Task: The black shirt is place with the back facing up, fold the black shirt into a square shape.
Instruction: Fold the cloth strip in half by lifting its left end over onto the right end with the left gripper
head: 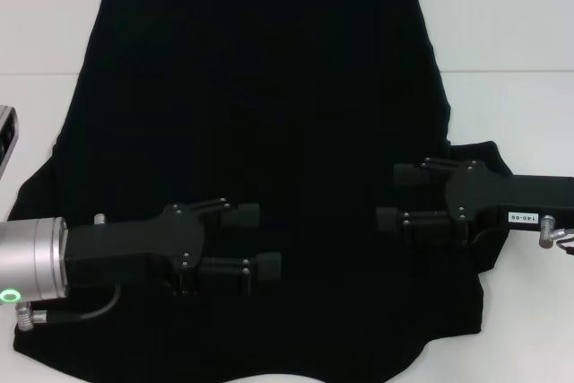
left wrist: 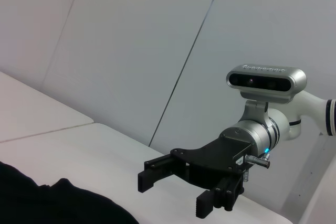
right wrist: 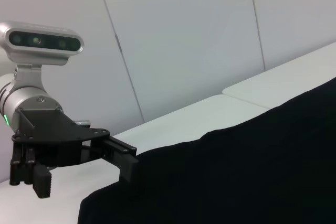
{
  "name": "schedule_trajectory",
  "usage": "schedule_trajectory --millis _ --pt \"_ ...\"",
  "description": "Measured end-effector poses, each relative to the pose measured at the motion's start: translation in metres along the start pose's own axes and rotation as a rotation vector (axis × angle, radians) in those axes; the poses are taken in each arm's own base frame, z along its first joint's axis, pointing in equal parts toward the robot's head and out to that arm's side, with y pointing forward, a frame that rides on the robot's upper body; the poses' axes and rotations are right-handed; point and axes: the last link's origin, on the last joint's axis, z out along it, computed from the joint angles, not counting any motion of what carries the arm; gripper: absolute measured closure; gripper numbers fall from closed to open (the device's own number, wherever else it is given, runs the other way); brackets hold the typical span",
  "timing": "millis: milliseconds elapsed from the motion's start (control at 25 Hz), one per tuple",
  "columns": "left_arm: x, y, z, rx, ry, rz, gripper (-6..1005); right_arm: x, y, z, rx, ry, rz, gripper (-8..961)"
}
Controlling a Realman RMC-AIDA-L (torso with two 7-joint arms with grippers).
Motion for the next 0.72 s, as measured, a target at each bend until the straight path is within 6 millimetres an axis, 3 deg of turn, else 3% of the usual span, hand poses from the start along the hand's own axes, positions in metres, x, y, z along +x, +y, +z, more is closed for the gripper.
schedule_trajectory --millis 520,720 --pt "0.0 -0.001 -0.001 0.014 0.01 -0.005 88 0.0 0.0 0.0 0.0 0.0 -0.008 53" --pt "0.001 -0.027 -0.013 0.205 0.038 -0.188 97 -0.002 -0.001 -0.001 0.009 -0.016 -0.004 53"
